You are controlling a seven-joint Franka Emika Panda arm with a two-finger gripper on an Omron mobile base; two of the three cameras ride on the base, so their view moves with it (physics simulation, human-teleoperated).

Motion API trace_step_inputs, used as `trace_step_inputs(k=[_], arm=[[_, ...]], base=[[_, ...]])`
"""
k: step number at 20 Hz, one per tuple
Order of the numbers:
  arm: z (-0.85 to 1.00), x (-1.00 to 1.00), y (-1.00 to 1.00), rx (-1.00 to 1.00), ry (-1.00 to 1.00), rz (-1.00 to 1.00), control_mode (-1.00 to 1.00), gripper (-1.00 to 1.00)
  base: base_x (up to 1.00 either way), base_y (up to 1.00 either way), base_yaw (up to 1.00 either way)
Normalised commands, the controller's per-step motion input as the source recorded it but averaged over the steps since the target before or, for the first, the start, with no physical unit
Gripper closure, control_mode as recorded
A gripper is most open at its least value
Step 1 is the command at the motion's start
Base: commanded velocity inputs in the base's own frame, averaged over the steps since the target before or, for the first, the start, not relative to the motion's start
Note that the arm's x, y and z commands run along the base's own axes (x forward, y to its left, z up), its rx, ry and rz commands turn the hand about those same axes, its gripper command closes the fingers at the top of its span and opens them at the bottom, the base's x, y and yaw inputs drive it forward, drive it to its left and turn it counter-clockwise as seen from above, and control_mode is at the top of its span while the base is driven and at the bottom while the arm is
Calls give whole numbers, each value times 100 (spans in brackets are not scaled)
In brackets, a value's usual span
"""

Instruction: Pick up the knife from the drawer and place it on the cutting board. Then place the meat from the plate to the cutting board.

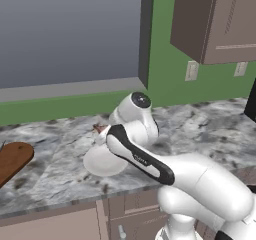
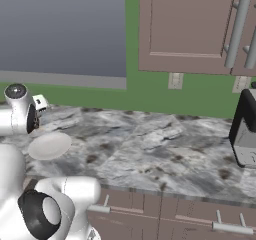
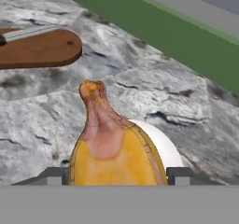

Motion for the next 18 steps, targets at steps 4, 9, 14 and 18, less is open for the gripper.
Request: trace_step_inputs(k=[4, 9, 14, 18], arm=[[8, 0, 11, 0, 0, 1, -100, 100], [48, 2, 69, 0, 10, 3, -100, 100], [63, 13, 100, -4, 28, 3, -100, 100], [29, 23, 100, -5, 32, 4, -100, 100]], base=[[0, 0, 0], [0, 0, 0], [0, 0, 0], [0, 0, 0]])
